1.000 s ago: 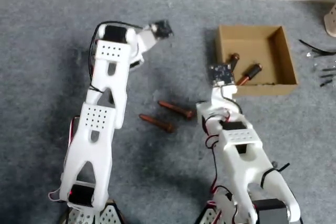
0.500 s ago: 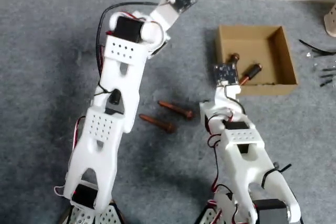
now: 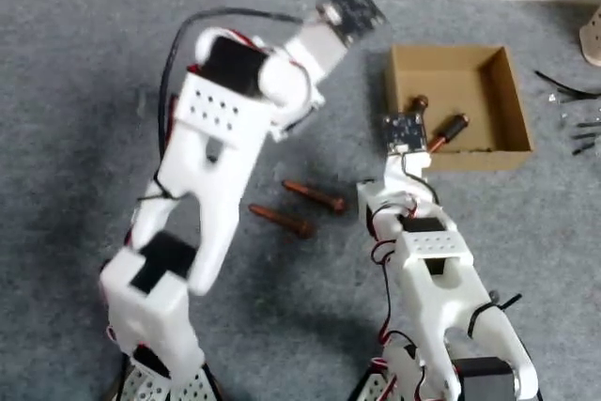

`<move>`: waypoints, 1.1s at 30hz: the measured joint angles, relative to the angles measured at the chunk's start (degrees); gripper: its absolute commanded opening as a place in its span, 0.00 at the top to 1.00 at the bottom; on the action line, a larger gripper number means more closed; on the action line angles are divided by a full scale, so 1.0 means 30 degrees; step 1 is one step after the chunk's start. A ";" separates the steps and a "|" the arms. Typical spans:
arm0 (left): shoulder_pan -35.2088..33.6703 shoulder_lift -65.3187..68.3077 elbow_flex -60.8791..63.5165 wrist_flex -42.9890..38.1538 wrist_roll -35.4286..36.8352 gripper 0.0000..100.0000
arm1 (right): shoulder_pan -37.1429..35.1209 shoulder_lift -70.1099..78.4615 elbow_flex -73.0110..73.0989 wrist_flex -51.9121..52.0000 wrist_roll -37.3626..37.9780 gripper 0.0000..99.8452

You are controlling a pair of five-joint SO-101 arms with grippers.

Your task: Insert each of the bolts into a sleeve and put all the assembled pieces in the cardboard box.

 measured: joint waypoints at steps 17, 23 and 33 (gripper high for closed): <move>0.5099 -0.2520 1.7407 -0.8967 0.0000 0.99 | 0.2579 -0.4952 0.2989 -0.1758 -0.2286 0.89; 0.6330 -0.2549 1.9868 -1.2396 0.0059 0.99 | 0.3546 -0.6623 0.3634 -0.1993 -0.3077 0.89; 0.7414 -0.2549 2.0337 -1.4183 0.0117 0.99 | 0.4278 -0.6857 0.3663 -0.1993 -0.4190 0.89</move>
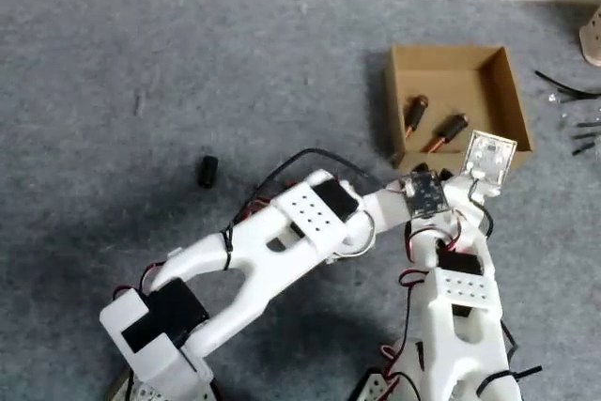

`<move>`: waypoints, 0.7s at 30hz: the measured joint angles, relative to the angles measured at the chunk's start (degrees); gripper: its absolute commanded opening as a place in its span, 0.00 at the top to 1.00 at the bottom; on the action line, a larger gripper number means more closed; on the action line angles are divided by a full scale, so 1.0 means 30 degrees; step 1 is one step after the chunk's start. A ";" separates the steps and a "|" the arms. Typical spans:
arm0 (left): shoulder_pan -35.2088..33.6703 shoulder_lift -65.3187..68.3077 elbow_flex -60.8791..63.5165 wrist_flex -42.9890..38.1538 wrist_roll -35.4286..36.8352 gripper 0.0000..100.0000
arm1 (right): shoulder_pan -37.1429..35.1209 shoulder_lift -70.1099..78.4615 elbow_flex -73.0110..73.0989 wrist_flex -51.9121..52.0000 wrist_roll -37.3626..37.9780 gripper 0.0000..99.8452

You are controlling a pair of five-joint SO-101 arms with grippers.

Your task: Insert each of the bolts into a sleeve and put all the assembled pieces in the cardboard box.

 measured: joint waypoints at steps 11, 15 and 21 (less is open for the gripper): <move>0.0762 0.2462 -0.2110 0.1055 -0.0059 0.80 | 0.0293 0.0000 0.0147 0.0000 0.0000 0.89; 0.0762 0.3106 -0.3692 0.2725 -0.0879 0.82 | 0.0322 0.0000 0.0147 0.0000 -0.0059 0.89; 0.0117 0.2315 -0.6388 0.6242 -0.1289 0.82 | 0.0527 -0.0234 0.0059 -0.0088 -0.0147 0.89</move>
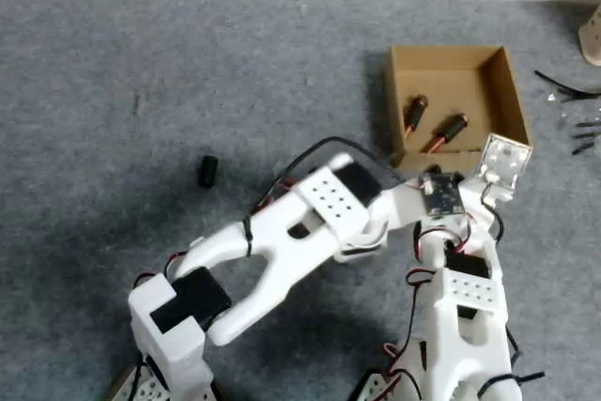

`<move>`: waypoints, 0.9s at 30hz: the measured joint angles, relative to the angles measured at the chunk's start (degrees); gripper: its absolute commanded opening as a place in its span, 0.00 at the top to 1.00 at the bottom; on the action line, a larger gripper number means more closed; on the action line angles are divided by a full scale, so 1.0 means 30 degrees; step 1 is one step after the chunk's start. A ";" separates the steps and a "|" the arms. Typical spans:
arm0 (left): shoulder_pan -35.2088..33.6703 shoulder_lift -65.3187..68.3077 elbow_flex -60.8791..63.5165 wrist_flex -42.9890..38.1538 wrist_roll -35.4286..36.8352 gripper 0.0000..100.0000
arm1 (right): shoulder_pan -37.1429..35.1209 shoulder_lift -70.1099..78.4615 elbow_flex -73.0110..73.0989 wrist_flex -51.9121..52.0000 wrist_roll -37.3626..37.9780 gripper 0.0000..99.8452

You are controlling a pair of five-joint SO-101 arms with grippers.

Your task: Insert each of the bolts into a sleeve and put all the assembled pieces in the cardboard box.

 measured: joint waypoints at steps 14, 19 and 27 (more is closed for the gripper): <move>-0.4337 -0.9641 -0.4571 0.6769 -0.0059 0.82 | -0.0557 -0.0088 0.0029 -0.0059 0.0000 0.89; -0.7062 -1.4212 -0.1377 0.6769 -0.0059 0.82 | -0.1670 -0.0117 0.0381 -0.0059 0.0527 0.89; -1.0315 -2.2505 0.6857 0.5333 -0.0059 0.82 | -0.3634 -0.0176 0.0469 0.0322 0.2256 0.89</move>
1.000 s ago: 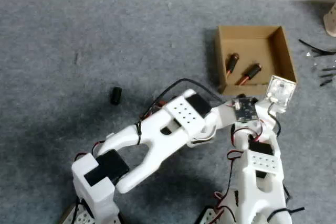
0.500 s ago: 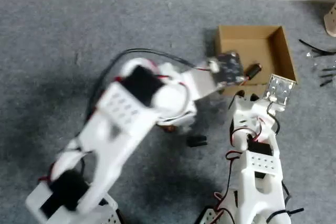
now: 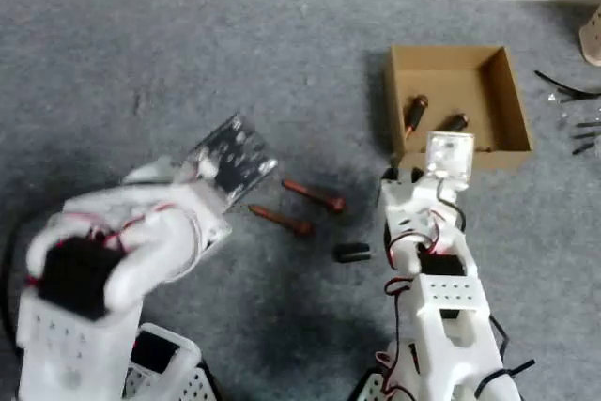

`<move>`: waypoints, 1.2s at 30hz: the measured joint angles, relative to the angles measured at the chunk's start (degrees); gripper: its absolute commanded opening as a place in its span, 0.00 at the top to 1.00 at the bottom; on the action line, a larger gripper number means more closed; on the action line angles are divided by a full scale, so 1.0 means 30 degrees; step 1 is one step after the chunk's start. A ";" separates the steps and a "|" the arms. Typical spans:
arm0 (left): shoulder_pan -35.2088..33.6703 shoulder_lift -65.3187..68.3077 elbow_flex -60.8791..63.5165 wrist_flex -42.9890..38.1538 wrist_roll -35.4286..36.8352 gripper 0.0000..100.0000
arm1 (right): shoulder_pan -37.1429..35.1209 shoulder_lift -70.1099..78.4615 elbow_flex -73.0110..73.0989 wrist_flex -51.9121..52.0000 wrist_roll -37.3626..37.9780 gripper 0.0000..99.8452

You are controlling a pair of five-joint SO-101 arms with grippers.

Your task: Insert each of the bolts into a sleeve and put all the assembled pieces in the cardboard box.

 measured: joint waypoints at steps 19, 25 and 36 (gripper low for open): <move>-0.1172 -0.1348 1.3128 -1.2777 -0.2256 0.82 | -0.1055 0.0000 0.0000 0.0293 0.1084 0.89; 0.1670 0.6476 0.8322 -1.2982 -0.4982 0.82 | -0.0791 0.0000 0.0000 0.0293 0.1084 0.89; 0.4835 2.0689 -0.0147 -1.2220 -0.6916 0.82 | -0.0322 0.0000 0.0000 0.0293 0.1143 0.89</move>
